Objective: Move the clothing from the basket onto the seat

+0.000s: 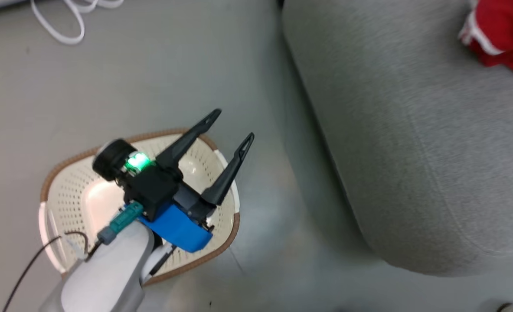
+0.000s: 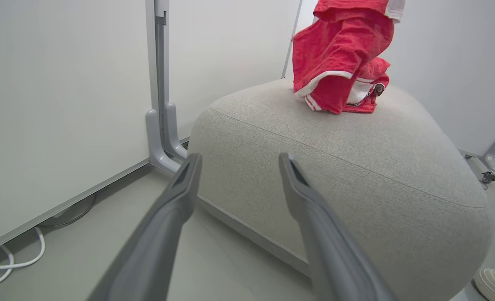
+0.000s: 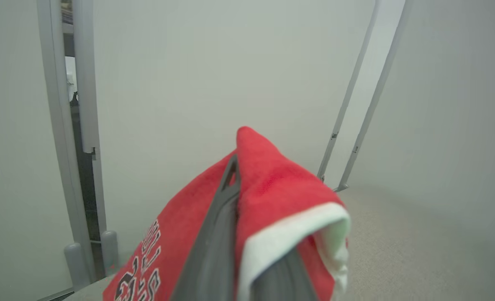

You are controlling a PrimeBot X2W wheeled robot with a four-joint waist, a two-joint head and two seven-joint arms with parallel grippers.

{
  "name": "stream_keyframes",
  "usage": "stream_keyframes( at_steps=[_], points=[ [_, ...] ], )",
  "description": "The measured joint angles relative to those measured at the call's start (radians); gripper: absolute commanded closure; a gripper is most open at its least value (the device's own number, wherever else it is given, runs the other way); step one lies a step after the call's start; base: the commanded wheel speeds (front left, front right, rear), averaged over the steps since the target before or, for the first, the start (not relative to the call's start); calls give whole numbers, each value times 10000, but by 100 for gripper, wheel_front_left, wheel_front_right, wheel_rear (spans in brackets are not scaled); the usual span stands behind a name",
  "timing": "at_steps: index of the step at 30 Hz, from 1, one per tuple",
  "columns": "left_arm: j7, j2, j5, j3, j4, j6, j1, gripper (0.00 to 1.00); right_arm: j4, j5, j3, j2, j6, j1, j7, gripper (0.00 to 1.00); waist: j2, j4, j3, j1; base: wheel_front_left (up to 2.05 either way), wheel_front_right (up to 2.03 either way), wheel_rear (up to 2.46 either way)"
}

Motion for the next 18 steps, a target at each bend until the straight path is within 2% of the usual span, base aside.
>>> stream_keyframes(
  at_steps=[5, 8, 11, 16, 17, 18],
  points=[
    [-2, 276, 157, -77, -550, 0, -766, 0, 437, -433, -1114, -268, 0, 146, -291, 100, 0, 505, 1277, 0, 0, 0, 0],
    [-2, 382, 244, 0, -734, -2, -1014, 0, 984, -362, -1569, 153, 0, 320, -690, 100, 0, 773, 1930, 0, 0, 0, 0],
    [-2, 378, 278, 100, -865, 0, -1093, 0, 1515, -416, -1613, 412, 6, 461, -984, 100, 0, 1002, 2433, 0, 0, 0, 0],
    [-2, 291, 353, 199, -993, 15, -1092, 0, 2090, -499, -1649, 364, 4, 463, -1463, 100, 0, 1344, 2748, 0, 0, 0, 0],
    [-2, 257, 353, 240, -993, 15, -1073, 0, 2224, -556, -1626, 362, 4, 463, -1522, 95, 0, 1367, 2735, 0, 0, 0, 0],
    [-2, 226, 353, 257, -986, 15, -1042, 0, 2337, -596, -1578, 362, 4, 464, -1603, 62, 0, 1374, 2692, -1, 0, 0, 0]
  ],
)
